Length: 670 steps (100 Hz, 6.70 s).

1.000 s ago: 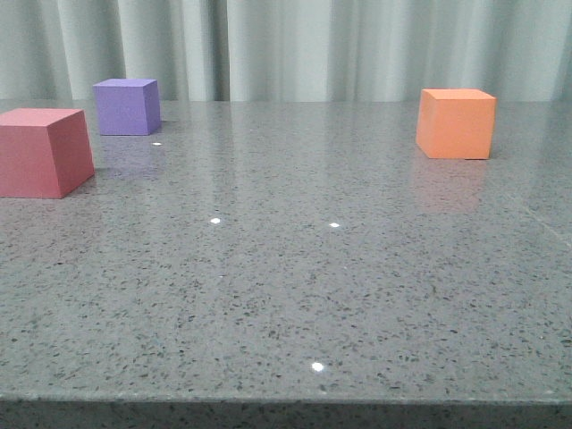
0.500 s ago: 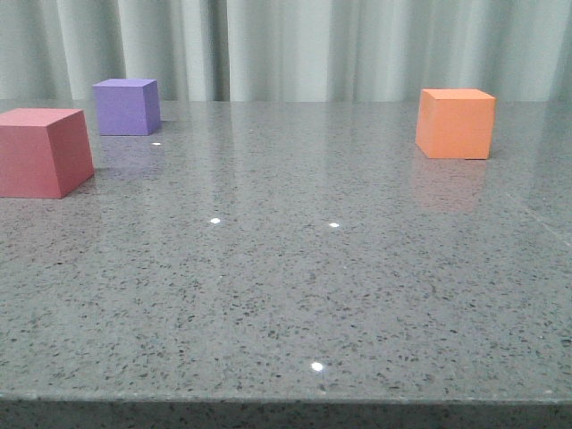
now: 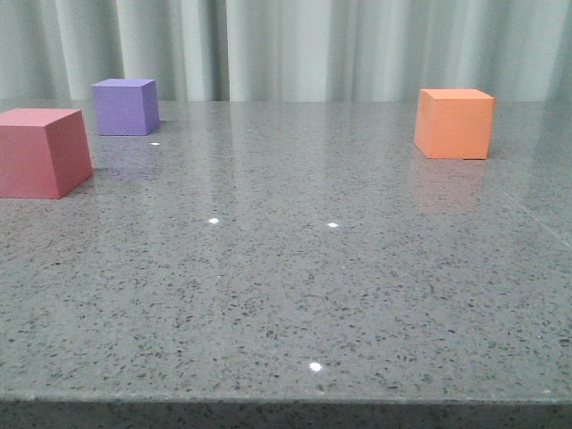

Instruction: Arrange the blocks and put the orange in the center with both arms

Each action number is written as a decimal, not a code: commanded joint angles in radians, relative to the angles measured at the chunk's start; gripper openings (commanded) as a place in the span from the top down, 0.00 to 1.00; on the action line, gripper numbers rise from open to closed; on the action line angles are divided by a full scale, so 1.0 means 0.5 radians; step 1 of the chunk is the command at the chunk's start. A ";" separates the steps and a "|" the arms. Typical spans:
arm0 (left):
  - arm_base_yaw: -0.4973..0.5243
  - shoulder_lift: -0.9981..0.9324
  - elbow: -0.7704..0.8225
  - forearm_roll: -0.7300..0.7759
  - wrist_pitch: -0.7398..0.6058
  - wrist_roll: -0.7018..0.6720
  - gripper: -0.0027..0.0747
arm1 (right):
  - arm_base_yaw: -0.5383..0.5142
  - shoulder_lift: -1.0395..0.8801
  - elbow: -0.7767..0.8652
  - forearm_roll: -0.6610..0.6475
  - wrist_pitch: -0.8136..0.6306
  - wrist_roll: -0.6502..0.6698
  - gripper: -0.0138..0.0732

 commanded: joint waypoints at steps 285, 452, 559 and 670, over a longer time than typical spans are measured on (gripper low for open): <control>0.001 -0.075 0.083 -0.004 -0.157 -0.017 0.99 | 1.060 2.295 -2.129 -0.486 -0.199 0.901 0.45; 0.001 -0.075 0.083 -0.004 -0.157 -0.017 0.99 | 0.093 0.642 -0.666 -0.580 -0.357 0.336 0.12; 0.001 -0.075 0.083 -0.004 -0.154 -0.017 0.99 | -0.020 -0.722 0.840 -0.775 -1.344 0.366 0.58; 0.001 0.249 -0.475 -0.282 0.089 -0.017 0.99 | -0.020 -0.722 0.840 -0.779 -1.344 0.366 0.97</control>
